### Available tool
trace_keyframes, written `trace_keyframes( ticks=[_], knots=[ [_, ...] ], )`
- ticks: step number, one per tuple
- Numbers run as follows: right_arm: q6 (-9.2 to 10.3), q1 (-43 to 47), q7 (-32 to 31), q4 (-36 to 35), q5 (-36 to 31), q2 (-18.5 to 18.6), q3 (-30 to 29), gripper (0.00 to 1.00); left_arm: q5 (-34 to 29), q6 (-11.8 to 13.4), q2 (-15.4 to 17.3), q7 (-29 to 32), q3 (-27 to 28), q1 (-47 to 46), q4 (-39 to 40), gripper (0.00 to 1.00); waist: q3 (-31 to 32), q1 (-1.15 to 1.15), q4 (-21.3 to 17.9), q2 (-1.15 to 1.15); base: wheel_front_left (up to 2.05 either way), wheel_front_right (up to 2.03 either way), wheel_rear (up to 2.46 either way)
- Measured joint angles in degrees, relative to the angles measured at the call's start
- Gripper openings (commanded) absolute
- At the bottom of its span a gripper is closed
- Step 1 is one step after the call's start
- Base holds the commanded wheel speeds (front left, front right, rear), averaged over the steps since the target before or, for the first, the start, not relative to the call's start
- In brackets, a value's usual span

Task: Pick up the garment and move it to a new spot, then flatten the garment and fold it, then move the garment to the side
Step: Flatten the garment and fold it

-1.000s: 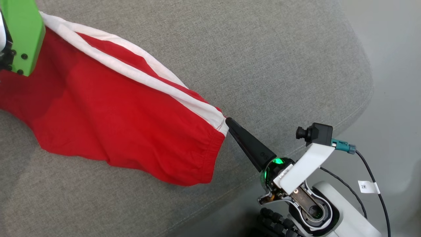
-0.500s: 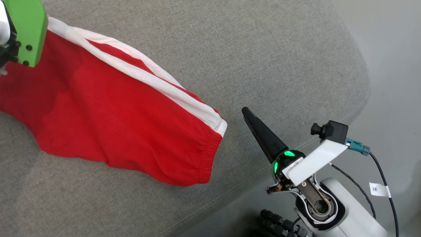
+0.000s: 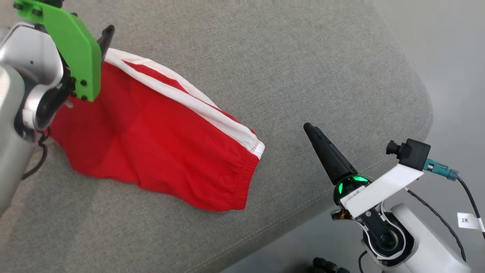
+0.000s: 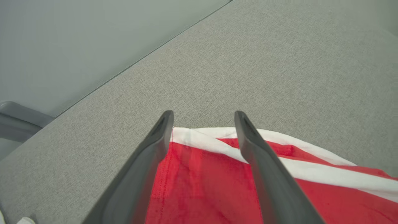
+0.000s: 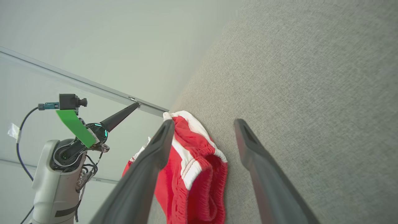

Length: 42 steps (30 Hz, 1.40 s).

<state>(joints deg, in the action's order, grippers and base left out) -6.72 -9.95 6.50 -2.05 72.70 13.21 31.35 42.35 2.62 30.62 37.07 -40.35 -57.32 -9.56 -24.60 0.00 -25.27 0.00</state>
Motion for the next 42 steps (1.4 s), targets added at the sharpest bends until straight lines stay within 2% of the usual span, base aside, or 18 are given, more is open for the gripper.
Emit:
trace_keyframes(
  ticks=[10, 19, 27, 32, 42],
  knots=[
    [0.25, 7.76, 0.49, 0.00, 0.45, 0.75, 2.36, 1.00, 2.50, 2.55, -2.16, -12.39, 3.82, 12.15, 6.39, 1.00, 5.09, 0.00, 5.48, 0.00, 0.00, 0.00, 0.00],
    [1.56, 8.75, 1.54, 2.67, 0.29, 0.60, 2.44, 1.00, 1.59, 4.22, -2.25, -21.20, 8.76, 22.88, 10.58, 1.00, 8.84, 0.00, 12.49, 0.00, 0.00, 0.00, 0.00],
    [3.31, 10.67, 2.64, 5.24, 0.42, 0.34, 1.31, 1.00, 3.20, 4.53, -4.65, -25.93, 12.67, 35.32, 12.33, 1.00, 11.49, 0.00, 19.16, 0.00, 0.00, 0.00, 0.00],
    [3.90, 11.70, 3.64, 5.95, 1.69, -0.14, -0.58, 1.00, 4.41, 4.53, -6.84, -29.10, 19.09, 40.24, 13.48, 1.00, 12.74, 0.00, 23.38, 0.00, 0.00, 0.00, 0.00],
    [5.32, 11.87, 4.05, 6.43, 2.44, -0.41, -1.30, 1.00, 4.19, 4.53, -7.37, -31.08, 24.60, 46.18, 19.14, 1.00, 13.39, 0.00, 30.00, 0.00, 0.00, 0.00, 0.00]
  ],
)
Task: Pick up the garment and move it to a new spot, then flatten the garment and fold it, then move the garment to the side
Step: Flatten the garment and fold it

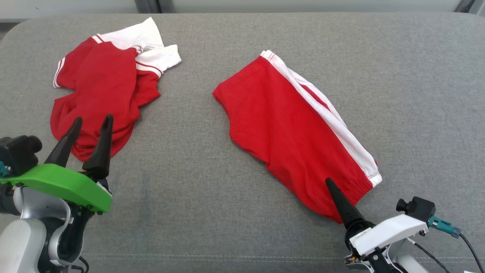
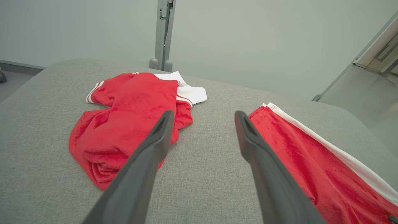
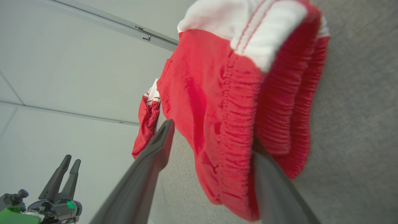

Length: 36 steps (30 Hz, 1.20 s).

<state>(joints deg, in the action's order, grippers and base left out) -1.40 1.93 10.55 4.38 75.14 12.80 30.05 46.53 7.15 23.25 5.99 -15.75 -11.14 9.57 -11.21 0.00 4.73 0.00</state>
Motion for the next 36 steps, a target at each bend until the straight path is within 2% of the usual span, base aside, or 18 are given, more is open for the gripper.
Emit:
trace_keyframes(
  ticks=[4, 12, 23, 36],
  knots=[
    [0.12, -0.01, 0.00, 0.05, -0.02, 0.32, -0.05, 1.00, -0.42, 0.00, -0.03, -0.45, 1.91, 2.54, 1.69, 1.00, -0.76, 0.00, 0.47, 0.00, 0.00, 0.00, 0.00],
    [0.52, -0.01, -0.01, -0.42, -0.63, 1.88, -0.14, 1.00, -1.21, 0.00, -0.43, -0.48, 4.47, 5.87, 4.89, 1.00, -1.65, 0.00, -1.36, 0.00, 0.00, 0.00, 0.00],
    [1.00, 1.50, -0.01, -3.05, -0.65, 2.91, -0.41, 1.00, -2.00, 0.00, -1.44, 0.62, 5.76, 8.12, 9.78, 1.00, -3.19, 0.00, -3.88, 0.00, 0.00, 0.00, 0.00],
    [1.55, 2.09, -0.01, -4.55, -0.64, 3.30, -0.96, 1.00, -3.97, 0.00, -2.87, 2.08, 6.47, 8.20, 13.07, 1.00, -6.19, 0.00, -3.95, 0.00, 0.00, 0.00, 0.00]
  ],
)
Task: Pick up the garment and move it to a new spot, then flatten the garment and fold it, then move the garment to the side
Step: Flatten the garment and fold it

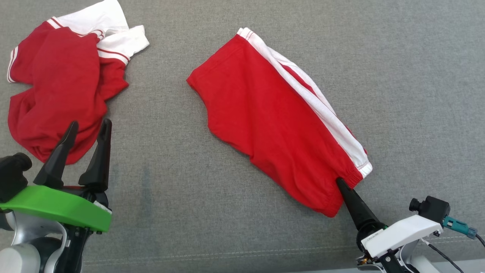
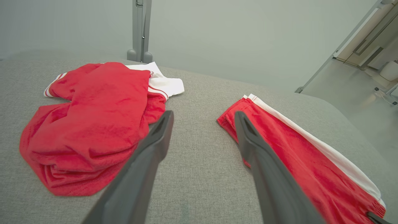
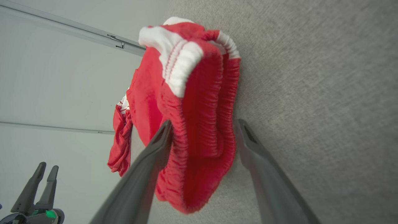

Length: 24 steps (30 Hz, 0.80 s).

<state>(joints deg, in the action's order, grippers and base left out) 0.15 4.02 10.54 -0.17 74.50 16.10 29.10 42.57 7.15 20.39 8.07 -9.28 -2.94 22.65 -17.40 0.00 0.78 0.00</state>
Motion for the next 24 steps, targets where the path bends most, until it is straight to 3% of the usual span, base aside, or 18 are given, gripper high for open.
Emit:
trace_keyframes(
  ticks=[10, 17, 18, 19, 20, 24],
  knots=[
    [0.99, -0.95, -1.20, 0.36, 0.62, 0.18, -0.73, 1.00, -1.19, 0.00, -1.16, 1.41, -0.64, 0.02, 2.04, 1.00, -0.86, 0.00, 0.84, 0.00, 0.00, 0.00, 0.00],
    [1.03, -3.14, -2.60, 1.72, 3.87, -1.77, -1.31, 1.00, -1.51, 0.00, -1.68, 1.97, -1.19, 0.01, 2.04, 1.00, -0.88, 0.00, 2.33, 0.00, 0.00, 0.00, 0.00],
    [1.02, -3.28, -2.72, 1.96, 4.37, -2.10, -1.38, 0.79, -1.53, 0.00, -1.81, 1.98, -1.19, 0.01, 2.03, 1.00, -0.81, 0.00, 2.51, 0.00, 0.00, 0.00, 0.00],
    [0.99, -3.40, -2.90, 2.08, 5.16, -2.43, -1.60, 0.44, -1.58, 0.00, -1.96, 2.03, -1.14, 0.01, 2.02, 1.00, -0.70, 0.00, 2.65, 0.00, 0.00, 0.00, 0.00],
    [0.96, -3.49, -3.03, 2.15, 5.87, -2.79, -1.86, 0.00, -1.60, 0.00, -2.10, 2.08, -1.09, 0.01, 2.02, 1.00, -0.58, 0.00, 2.77, 0.00, 0.00, 0.00, 0.00],
    [0.35, -3.54, -3.64, 2.13, 7.23, -3.41, -1.92, 0.00, -1.89, 0.00, -2.78, 2.45, 0.30, 0.07, 1.97, 1.00, -0.02, 0.00, 2.94, 0.00, 0.00, 0.00, 0.00]
  ],
)
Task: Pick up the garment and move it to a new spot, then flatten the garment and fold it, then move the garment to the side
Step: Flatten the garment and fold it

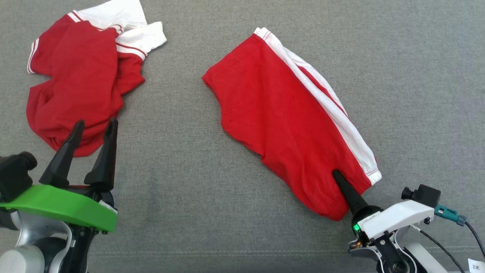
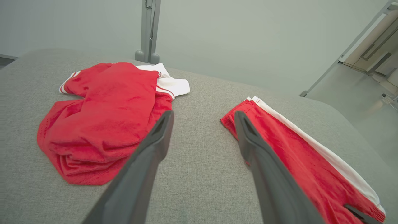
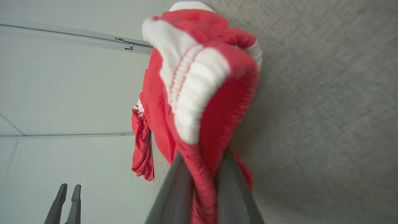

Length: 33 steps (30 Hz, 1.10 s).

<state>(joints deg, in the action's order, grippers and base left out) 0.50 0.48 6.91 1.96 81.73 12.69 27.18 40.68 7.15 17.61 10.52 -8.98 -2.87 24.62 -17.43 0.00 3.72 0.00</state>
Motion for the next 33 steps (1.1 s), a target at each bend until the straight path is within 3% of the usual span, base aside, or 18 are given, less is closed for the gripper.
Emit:
trace_keyframes(
  ticks=[8, 15, 22, 28, 33],
  knots=[
    [-2.50, 0.04, -2.79, -2.86, 3.77, 0.98, -0.74, 0.00, -0.23, 0.00, -0.51, 0.12, 3.13, 2.58, 0.18, 1.00, 1.16, 0.00, -1.83, 0.00, 0.00, 0.00, 0.00],
    [-2.44, 1.76, -4.94, -2.89, 8.09, 4.52, -4.36, 0.00, -1.55, 0.00, -0.57, 1.13, 4.36, 3.39, 1.51, 1.00, 1.82, 0.00, -5.03, 0.00, 0.00, 0.00, 0.00],
    [-2.41, 5.88, -8.80, -2.54, 11.24, 9.54, -5.82, 0.00, -2.19, 0.00, -0.57, 2.66, 4.48, 3.97, 3.36, 1.00, 1.78, 0.00, -8.39, 0.00, 0.00, 0.00, 0.00],
    [-2.32, 13.18, -10.17, -2.30, 14.18, 16.55, -10.85, 0.00, -2.21, 0.00, -0.73, 3.14, 4.39, 3.97, 4.14, 1.00, 0.88, 0.00, -9.69, 0.00, 0.00, 0.00, 0.00],
    [-2.52, 14.38, -11.03, -5.97, 15.58, 19.58, -13.60, 0.00, -2.22, 0.00, -1.22, 3.39, 4.64, 3.97, 4.00, 1.00, 0.43, 0.00, -10.09, 0.00, 0.00, 0.00, 0.00]
  ],
)
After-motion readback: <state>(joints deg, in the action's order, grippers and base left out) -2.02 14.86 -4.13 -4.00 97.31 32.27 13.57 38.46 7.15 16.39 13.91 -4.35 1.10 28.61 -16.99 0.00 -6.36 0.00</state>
